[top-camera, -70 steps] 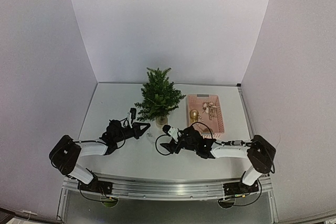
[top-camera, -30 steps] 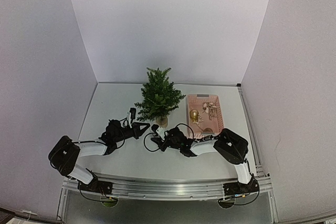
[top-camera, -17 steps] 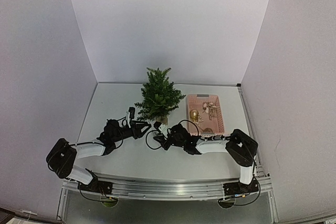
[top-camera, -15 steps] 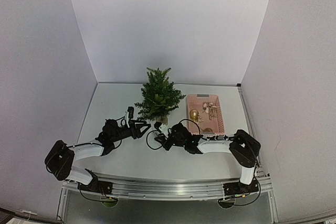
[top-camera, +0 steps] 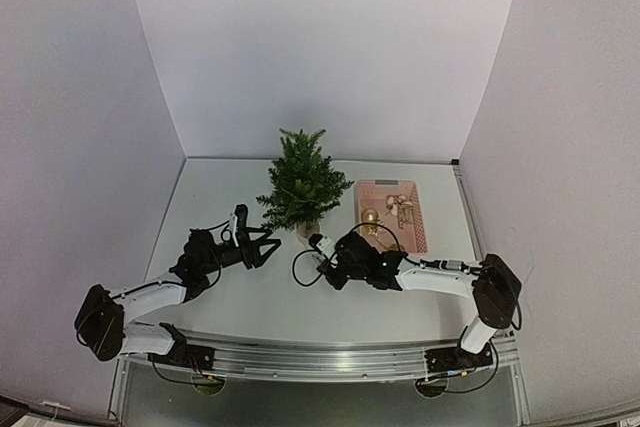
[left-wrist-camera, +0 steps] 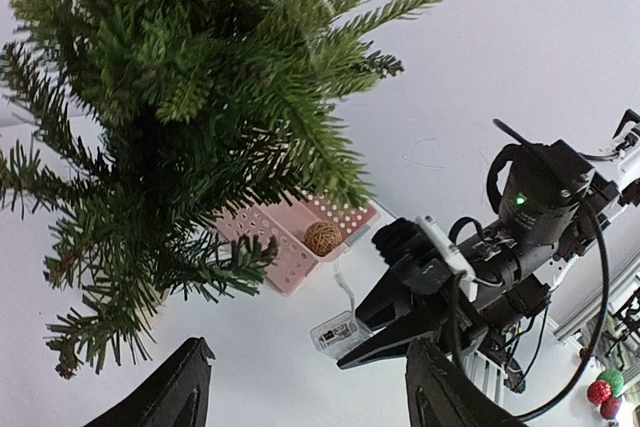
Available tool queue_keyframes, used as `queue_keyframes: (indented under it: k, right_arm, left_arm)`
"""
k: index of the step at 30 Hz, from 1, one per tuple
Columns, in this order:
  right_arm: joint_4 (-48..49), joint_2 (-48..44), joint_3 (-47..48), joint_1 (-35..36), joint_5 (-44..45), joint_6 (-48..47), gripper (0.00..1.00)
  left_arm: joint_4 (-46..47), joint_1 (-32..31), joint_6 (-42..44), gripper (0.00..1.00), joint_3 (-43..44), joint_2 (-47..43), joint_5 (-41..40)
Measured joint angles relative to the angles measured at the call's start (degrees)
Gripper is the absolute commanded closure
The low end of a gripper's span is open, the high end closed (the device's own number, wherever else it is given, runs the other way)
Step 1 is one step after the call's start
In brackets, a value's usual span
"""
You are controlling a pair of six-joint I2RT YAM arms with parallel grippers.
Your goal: Decorate the small christmas tree
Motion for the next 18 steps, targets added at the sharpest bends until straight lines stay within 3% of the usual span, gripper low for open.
queue_keyframes:
  k: [6,18]
  right_arm:
    - [-5.4,1.3,0.8,-1.9,6.3,-1.0,0.9]
    - [-6.6,13.6,11.6,-4.2,16.0,-2.2,0.9]
  left_arm:
    - [-0.8,0.0,4.4,0.3,3.8,-1.8,-1.6]
    - [0.0,0.0,10.3,0.23,5.3,0.8,-6.2]
